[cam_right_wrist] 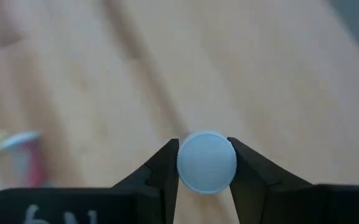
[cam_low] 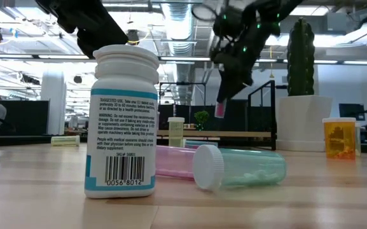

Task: Pick and place medicine bottles onto shelf by color
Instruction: Put the blue pill bottle on the shelf

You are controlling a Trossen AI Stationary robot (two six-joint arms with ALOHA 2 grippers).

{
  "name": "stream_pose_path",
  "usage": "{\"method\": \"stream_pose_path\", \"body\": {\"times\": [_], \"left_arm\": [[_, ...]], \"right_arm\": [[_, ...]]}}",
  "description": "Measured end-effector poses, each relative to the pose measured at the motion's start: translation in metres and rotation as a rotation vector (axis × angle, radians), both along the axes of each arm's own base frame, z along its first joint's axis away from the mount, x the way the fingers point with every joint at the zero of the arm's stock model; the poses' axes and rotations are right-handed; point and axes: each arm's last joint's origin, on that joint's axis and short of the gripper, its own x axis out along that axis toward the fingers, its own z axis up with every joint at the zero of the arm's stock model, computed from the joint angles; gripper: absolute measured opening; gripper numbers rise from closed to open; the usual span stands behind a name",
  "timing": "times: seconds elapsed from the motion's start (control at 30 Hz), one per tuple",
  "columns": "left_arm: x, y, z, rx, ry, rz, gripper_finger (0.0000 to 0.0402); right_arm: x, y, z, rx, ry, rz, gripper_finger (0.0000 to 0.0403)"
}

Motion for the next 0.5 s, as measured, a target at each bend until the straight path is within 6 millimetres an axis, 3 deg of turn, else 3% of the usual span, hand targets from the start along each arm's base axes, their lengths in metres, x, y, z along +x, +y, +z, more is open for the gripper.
{"method": "stream_pose_path", "body": {"times": [0.2, 0.37, 0.5], "left_arm": [[0.002, 0.006, 0.0, 0.02, 0.002, 0.01, 0.0168], [0.004, 0.012, 0.0, 0.032, 0.005, 0.016, 0.0168], [0.005, 0.015, 0.0, 0.036, 0.006, 0.027, 0.0168]], "right_arm": [[-0.019, -0.044, -0.006, 0.038, -0.007, -0.197, 0.0139], [-0.024, -0.057, -0.004, 0.0, -0.023, -0.195, 0.0135], [-0.02, -0.054, -0.002, -0.074, 0.002, -0.076, 0.0136]]}}
